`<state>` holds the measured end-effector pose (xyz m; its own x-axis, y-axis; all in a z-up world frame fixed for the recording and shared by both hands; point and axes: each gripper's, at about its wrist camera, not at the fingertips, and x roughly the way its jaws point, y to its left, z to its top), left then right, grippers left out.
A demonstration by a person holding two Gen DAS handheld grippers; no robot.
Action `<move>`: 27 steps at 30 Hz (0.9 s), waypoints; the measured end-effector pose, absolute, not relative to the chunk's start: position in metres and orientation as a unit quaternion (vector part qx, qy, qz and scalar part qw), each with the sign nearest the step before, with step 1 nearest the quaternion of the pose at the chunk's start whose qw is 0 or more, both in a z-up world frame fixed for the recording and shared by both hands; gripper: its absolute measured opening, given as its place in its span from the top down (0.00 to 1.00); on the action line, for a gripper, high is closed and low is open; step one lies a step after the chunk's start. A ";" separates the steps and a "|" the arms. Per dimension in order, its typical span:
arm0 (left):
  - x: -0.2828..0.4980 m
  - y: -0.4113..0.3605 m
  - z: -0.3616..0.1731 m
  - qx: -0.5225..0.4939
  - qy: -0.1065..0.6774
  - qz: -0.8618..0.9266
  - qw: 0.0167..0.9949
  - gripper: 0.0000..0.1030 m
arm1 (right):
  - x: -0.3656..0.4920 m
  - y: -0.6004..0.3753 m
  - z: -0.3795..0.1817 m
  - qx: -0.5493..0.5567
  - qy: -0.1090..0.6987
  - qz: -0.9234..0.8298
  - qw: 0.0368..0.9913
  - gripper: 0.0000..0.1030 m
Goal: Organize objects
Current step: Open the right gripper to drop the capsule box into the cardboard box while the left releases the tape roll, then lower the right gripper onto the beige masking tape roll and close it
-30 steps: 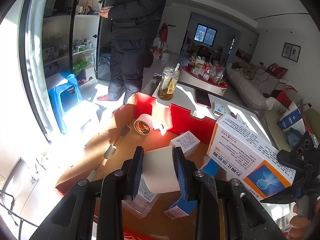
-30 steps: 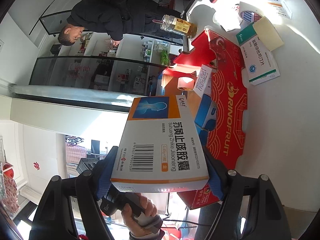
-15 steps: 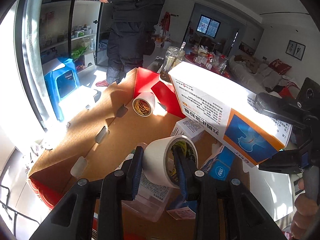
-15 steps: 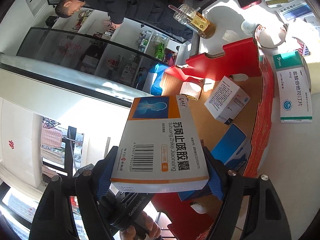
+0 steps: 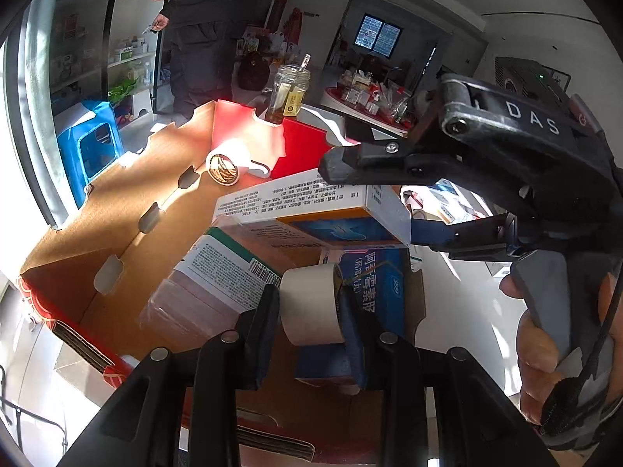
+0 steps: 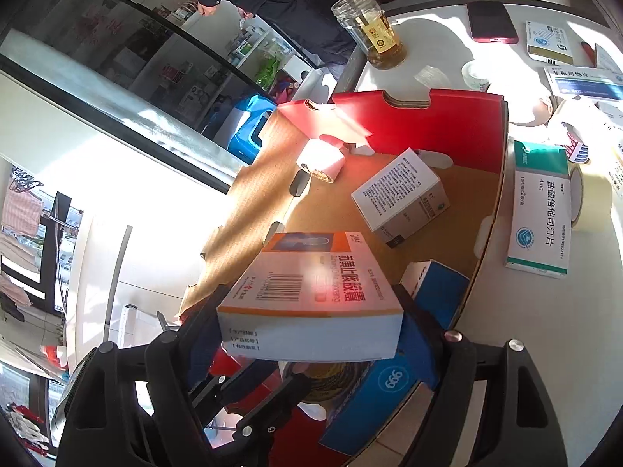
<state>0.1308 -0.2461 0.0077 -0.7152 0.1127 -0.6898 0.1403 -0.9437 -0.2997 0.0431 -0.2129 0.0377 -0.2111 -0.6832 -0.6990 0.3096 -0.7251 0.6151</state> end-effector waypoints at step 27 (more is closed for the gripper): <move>0.110 -0.209 0.008 0.355 0.044 -0.934 -0.007 0.00 | 0.063 -0.037 0.008 0.491 -0.261 -0.813 0.173 0.06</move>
<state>0.1097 -0.2086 0.0084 -0.7478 0.0447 -0.6624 0.0172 -0.9961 -0.0866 0.0631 -0.0366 0.0080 -0.4579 -0.5374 -0.7082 0.0255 -0.8042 0.5938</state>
